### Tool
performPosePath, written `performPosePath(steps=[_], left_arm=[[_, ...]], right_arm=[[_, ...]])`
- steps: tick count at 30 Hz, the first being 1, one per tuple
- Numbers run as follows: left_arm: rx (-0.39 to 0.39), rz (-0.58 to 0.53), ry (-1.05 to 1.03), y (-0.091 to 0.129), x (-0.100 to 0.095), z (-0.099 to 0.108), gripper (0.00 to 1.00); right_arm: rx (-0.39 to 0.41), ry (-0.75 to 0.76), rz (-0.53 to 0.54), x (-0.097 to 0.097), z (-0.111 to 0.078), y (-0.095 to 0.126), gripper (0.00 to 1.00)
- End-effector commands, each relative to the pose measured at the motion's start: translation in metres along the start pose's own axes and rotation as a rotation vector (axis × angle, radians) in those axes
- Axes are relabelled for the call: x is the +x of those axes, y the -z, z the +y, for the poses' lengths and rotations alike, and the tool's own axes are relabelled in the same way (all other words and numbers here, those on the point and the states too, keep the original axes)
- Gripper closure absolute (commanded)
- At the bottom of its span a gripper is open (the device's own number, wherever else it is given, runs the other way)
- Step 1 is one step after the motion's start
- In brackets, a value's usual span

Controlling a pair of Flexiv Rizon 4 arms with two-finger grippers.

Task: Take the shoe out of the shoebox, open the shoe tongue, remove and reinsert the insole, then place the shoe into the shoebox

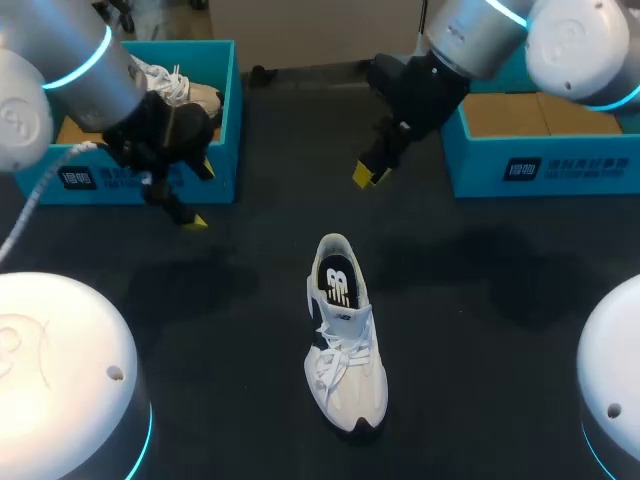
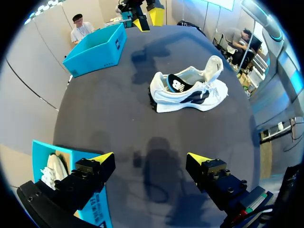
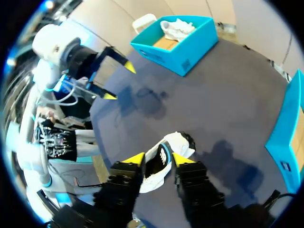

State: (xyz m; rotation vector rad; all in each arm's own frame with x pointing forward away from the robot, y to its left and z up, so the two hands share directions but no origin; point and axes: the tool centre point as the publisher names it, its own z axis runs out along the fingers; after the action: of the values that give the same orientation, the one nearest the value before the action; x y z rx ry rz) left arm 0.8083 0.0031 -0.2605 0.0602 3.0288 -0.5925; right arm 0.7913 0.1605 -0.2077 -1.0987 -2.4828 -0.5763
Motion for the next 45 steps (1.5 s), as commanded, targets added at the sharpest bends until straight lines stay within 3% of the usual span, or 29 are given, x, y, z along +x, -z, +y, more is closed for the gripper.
performPosePath(steps=[1, 11, 21, 31, 45], left_arm=[[0.005, -0.008, -0.002, 0.006, 0.006, 0.003, 0.00], [0.005, -0.008, -0.002, 0.006, 0.006, 0.003, 0.00], [0.048, 0.031, -0.168, 0.050, -0.038, 0.055, 0.00], [0.079, 0.027, -0.247, 0.096, -0.086, 0.094, 0.00], [0.092, 0.024, -0.276, 0.097, -0.088, 0.094, 0.00]], right_arm=[[0.011, -0.004, -0.057, 0.005, 0.000, 0.004, 1.00], [0.011, -0.004, -0.057, 0.005, 0.000, 0.004, 1.00], [-0.030, -0.083, -0.310, 0.040, 0.000, -0.003, 1.00], [-0.020, -0.159, -0.486, 0.057, 0.002, -0.019, 1.00], [-0.011, -0.171, -0.495, 0.059, 0.002, -0.020, 1.00]])
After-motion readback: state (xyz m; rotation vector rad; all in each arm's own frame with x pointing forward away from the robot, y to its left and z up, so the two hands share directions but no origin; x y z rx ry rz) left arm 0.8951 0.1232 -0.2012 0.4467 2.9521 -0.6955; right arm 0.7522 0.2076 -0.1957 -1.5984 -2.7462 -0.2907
